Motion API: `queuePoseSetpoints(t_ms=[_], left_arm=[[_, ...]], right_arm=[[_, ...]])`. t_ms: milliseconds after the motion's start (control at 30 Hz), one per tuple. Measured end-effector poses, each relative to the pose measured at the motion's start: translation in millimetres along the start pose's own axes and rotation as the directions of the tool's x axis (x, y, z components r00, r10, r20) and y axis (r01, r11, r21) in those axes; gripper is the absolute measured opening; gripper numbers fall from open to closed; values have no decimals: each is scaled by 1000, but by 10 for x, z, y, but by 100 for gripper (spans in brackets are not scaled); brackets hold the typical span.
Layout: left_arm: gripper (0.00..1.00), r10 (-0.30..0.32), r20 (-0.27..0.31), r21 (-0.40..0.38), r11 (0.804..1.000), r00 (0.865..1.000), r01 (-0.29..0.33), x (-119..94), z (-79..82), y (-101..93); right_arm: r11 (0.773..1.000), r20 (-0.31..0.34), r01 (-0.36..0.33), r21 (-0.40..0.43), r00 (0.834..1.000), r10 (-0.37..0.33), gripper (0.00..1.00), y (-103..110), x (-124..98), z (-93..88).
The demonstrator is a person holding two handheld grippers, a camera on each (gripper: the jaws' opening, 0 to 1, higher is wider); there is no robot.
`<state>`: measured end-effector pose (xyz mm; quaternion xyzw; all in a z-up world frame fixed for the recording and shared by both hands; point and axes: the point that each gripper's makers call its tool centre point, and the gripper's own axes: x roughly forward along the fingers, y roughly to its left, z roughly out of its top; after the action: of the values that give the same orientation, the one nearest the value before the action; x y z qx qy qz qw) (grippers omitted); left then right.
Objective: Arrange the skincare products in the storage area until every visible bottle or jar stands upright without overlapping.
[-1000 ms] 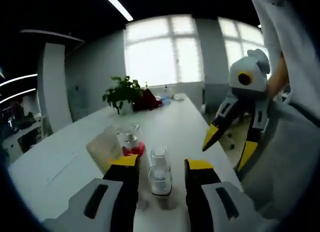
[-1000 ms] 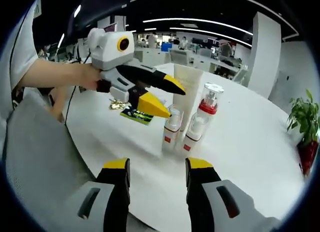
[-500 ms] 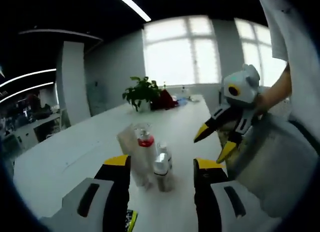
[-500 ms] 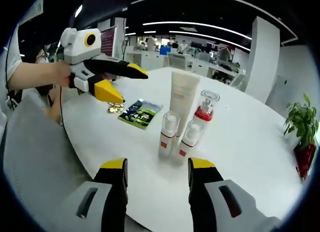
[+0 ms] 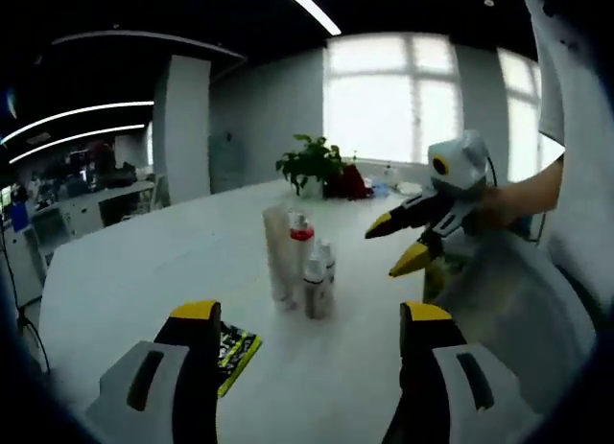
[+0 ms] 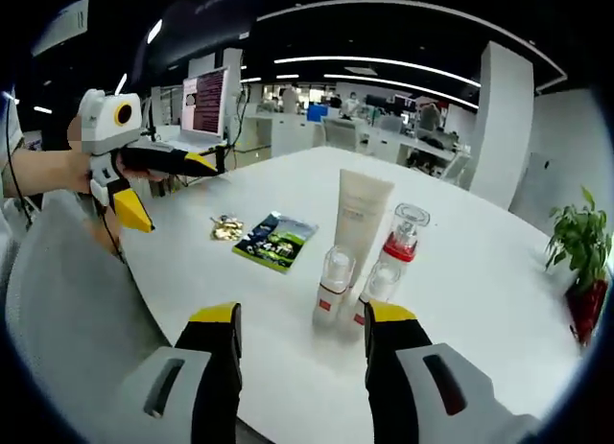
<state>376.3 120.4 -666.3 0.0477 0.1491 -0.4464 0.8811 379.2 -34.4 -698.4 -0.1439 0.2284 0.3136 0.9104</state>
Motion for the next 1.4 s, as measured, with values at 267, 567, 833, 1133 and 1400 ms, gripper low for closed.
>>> queuePoseSetpoints(t_ms=[267,567,833,1133,1400], left_arm=[[89,78,-43,-74,994,996,-81,-232,-189,31],[99,169,-68,-139,974,983,-177,-452,-320,166],[99,215,-31,-206,954,976,-216,-537,-320,186],[99,215,-55,-196,955,975,-221,-530,-384,205],[99,210,-72,-182,958,975,-220,-550,-394,246]], right_arm=[[1000,-10,-10,-16,1000,10,54,20,-9,-17],[1000,-18,-10,-22,1000,10,57,24,-19,-37],[999,-40,-25,-23,999,24,66,67,19,-88],[998,-82,-54,-40,995,50,79,160,70,-150],[999,-101,-41,-36,994,37,91,137,91,-189]])
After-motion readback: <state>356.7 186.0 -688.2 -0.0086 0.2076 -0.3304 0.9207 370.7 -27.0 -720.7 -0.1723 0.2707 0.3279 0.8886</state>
